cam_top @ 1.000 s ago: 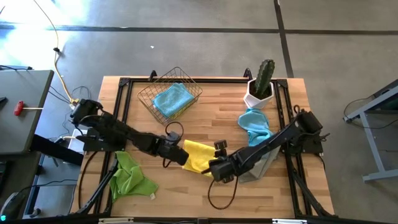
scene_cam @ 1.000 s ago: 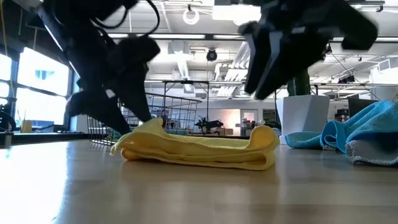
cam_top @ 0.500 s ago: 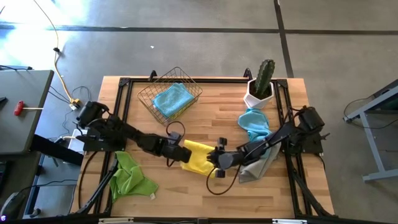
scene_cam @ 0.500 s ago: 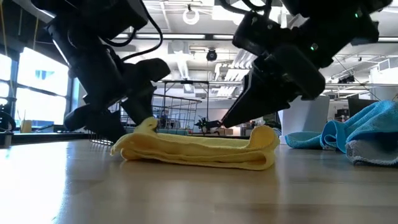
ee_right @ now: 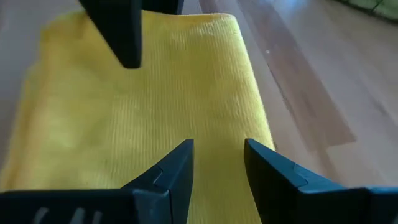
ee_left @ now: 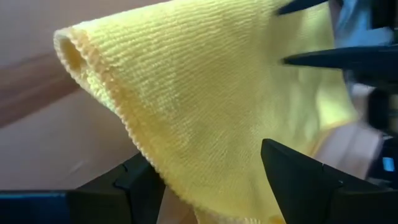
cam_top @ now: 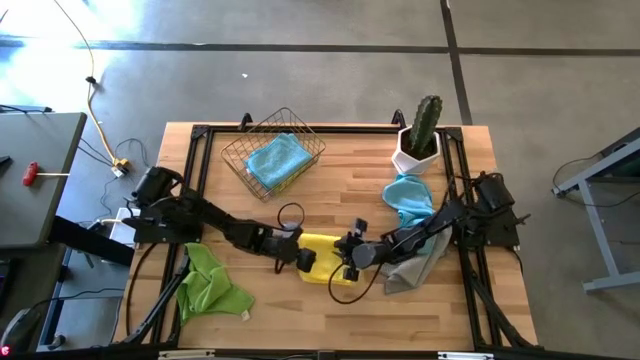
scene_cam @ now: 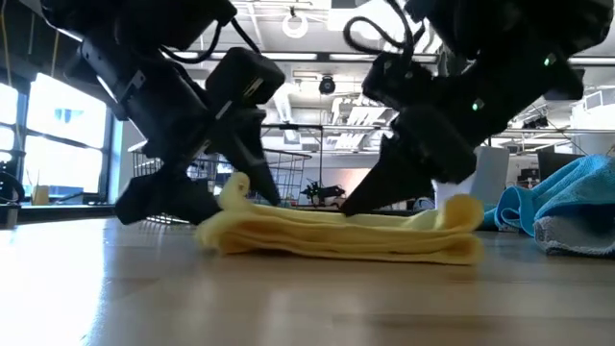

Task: Fold microfiber towels
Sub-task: Put the folded yellow microfiber towel into the wire basket

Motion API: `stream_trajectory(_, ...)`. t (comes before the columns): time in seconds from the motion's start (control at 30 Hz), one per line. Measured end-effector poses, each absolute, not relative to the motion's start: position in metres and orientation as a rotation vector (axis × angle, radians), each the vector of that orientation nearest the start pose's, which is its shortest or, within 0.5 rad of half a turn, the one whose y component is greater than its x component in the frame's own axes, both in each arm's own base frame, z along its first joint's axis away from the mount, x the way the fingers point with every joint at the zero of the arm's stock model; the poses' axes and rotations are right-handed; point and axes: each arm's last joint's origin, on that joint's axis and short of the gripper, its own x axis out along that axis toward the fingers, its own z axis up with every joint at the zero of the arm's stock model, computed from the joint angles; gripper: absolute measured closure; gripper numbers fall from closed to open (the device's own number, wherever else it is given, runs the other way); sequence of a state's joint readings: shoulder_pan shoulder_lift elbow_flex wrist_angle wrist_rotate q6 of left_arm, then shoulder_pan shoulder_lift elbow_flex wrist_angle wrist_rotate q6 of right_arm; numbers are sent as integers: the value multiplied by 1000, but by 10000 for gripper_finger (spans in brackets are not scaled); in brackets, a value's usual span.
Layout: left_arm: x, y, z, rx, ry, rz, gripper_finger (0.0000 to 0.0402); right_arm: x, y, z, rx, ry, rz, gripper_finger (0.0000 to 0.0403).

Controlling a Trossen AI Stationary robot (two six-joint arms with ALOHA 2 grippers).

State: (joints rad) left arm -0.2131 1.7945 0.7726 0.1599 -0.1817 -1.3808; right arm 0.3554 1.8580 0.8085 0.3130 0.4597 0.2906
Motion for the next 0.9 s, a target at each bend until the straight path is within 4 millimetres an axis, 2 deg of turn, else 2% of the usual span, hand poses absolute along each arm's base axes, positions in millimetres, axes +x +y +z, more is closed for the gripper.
stream_trajectory(0.17,320,-59,102,-1132,667,570,169,326,105,93,-6,668,-182,269)
stream_trajectory(0.3,319,-56,101,-1113,634,610,204,330,106,87,9,633,-175,269)
stream_trajectory(0.43,320,-53,101,-1098,621,623,263,332,107,89,22,603,-159,269)
stream_trajectory(0.63,321,-52,101,-1039,630,589,385,335,109,92,16,566,-142,269)
stream_trajectory(0.8,319,-51,109,-982,646,534,390,333,112,96,11,562,-132,269)
stream_trajectory(0.9,319,-49,125,-962,641,452,397,329,116,111,16,550,-105,269)
